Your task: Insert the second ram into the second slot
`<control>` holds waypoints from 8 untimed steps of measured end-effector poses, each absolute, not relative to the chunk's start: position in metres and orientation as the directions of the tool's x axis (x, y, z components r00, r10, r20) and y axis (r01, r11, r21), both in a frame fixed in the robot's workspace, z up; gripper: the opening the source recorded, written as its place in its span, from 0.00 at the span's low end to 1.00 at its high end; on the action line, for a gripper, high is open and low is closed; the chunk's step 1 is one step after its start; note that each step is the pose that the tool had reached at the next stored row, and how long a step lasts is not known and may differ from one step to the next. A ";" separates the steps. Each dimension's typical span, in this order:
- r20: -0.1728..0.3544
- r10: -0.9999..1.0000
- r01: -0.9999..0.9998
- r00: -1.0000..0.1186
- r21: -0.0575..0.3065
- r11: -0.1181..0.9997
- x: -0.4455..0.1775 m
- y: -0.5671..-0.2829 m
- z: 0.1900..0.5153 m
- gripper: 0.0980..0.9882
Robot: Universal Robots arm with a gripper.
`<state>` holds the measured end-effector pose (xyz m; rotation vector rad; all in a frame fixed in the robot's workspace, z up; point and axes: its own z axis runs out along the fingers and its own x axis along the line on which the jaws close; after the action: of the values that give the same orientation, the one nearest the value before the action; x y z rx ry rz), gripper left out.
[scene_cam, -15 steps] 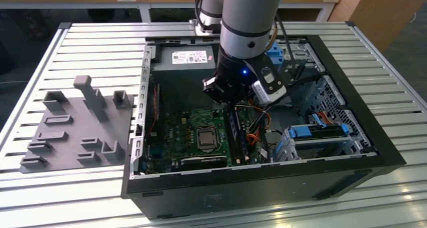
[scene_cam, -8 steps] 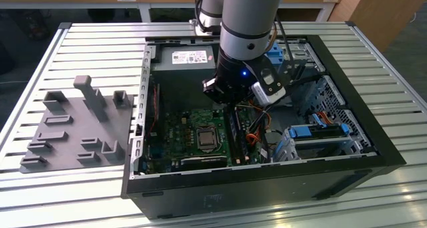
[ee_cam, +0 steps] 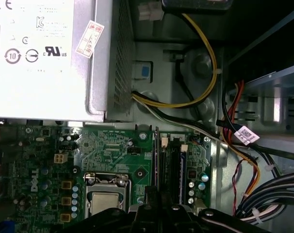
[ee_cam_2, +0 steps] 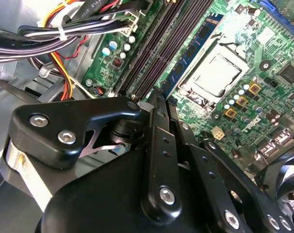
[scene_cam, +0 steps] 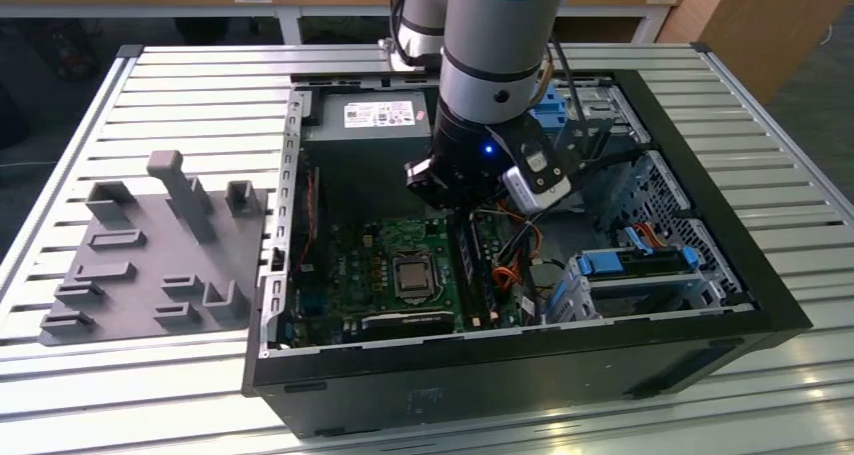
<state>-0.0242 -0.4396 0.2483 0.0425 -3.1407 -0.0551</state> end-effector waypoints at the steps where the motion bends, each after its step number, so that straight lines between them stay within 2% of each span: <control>1: 0.000 -0.027 -0.027 -1.000 0.035 0.999 -0.024 -0.440 0.248 0.04; 8: 0.003 -0.025 -0.025 -1.000 0.035 0.999 -0.024 -0.440 0.247 0.04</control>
<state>-0.0242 -0.4402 0.2466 0.0397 -3.1370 -0.0551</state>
